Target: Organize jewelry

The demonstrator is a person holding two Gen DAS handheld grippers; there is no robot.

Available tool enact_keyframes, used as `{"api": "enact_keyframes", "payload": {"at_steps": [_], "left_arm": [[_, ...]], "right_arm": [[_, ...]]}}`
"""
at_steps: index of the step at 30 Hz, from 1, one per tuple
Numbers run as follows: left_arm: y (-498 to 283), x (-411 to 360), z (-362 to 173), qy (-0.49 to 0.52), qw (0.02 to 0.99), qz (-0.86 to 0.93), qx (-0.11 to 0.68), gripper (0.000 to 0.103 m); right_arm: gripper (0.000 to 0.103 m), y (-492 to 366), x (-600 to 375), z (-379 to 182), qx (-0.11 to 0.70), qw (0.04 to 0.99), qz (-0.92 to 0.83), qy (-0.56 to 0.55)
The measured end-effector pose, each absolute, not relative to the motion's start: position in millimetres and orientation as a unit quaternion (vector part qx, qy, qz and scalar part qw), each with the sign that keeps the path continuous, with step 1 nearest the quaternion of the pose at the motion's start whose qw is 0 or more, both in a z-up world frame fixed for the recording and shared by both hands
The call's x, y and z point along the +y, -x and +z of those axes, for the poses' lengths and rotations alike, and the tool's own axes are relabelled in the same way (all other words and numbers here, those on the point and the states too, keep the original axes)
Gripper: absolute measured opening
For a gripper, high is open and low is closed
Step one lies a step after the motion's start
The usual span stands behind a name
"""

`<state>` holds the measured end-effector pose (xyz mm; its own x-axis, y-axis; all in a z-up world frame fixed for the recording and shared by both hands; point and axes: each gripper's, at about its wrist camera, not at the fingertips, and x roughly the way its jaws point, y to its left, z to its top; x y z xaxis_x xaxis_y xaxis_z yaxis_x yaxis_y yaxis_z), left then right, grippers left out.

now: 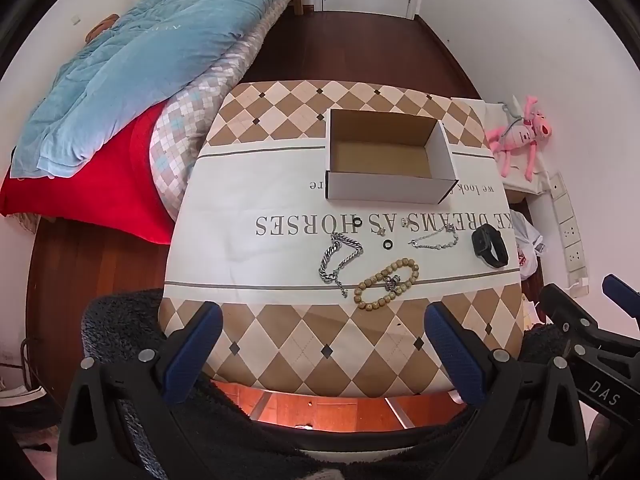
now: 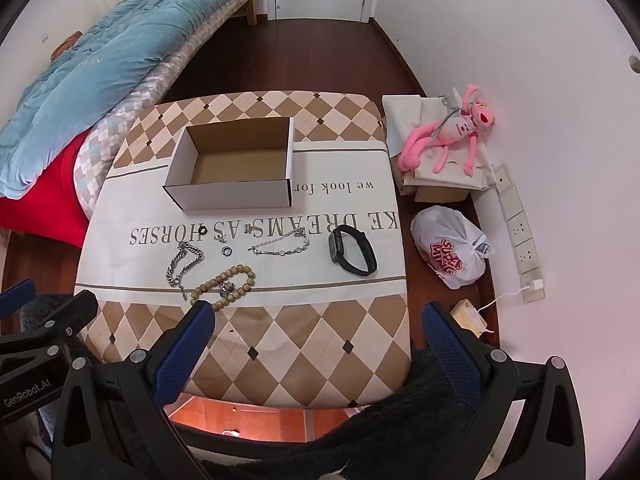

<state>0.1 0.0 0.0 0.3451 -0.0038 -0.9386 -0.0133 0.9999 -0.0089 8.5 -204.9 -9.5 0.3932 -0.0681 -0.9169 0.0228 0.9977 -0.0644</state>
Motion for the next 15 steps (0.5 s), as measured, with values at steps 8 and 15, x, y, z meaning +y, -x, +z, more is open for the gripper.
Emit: {"api": "enact_keyframes", "payload": {"at_steps": [8, 15], "left_arm": [[-2.7, -0.5, 2.7, 0.006, 0.822, 0.003, 0.57, 0.103], [-4.0, 0.0, 3.4, 0.006, 0.822, 0.003, 0.569, 0.103]], "right_arm": [[0.103, -8.5, -205.9, -7.3, 0.549, 0.835, -0.03, 0.023], [0.103, -8.2, -207.4, -7.6, 0.549, 0.835, -0.03, 0.023]]}}
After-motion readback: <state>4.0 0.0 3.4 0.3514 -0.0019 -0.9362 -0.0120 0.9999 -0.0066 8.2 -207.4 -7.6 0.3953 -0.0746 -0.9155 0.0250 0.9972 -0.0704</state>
